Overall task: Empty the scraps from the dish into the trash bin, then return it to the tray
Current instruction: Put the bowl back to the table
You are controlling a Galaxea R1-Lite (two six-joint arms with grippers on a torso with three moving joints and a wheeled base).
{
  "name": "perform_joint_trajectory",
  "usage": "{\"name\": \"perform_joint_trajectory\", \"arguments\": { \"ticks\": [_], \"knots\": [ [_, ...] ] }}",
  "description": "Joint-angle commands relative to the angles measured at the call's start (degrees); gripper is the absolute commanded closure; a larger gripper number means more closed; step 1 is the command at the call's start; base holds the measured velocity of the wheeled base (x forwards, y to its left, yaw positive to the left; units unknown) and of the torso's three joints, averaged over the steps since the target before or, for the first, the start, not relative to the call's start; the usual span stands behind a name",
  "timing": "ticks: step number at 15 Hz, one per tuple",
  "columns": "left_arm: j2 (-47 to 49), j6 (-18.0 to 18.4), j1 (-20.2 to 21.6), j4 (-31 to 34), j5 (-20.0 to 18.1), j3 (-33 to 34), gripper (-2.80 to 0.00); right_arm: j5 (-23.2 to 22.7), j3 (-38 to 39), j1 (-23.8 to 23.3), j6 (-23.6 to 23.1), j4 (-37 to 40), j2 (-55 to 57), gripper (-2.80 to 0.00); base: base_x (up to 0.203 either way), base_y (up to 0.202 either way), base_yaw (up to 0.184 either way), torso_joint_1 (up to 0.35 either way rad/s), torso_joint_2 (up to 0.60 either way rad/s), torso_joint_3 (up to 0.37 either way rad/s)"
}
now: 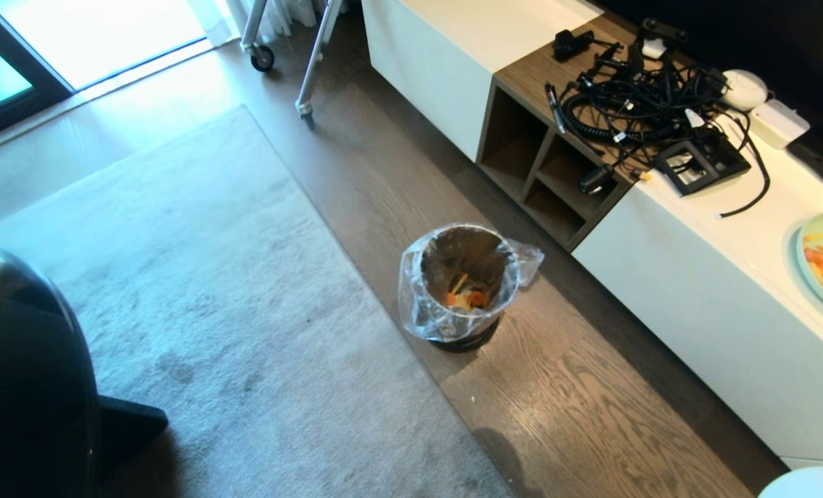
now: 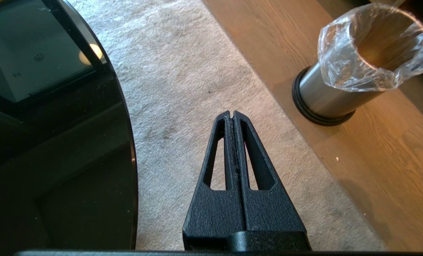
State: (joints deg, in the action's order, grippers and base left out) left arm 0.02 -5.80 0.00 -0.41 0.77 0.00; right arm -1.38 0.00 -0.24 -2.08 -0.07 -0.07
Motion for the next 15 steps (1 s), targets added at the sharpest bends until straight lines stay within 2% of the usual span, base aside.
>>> {"name": "perform_joint_trajectory", "arguments": {
  "ticks": [1, 15],
  "knots": [
    [-0.02, -0.08, 0.00, -0.11, 0.02, 0.00, 0.00, -0.03, 0.00, -0.02, -0.02, -0.01, 0.07, 0.00, 0.000, 0.000, 0.000, -0.002, 0.00, 0.200],
    [-0.02, -0.09, 0.00, -0.11, 0.02, 0.00, 0.00, -0.03, 0.00, -0.02, -0.02, -0.01, 0.07, 0.00, 0.000, 0.000, 0.000, 0.002, 0.00, 0.204]
  ]
}}
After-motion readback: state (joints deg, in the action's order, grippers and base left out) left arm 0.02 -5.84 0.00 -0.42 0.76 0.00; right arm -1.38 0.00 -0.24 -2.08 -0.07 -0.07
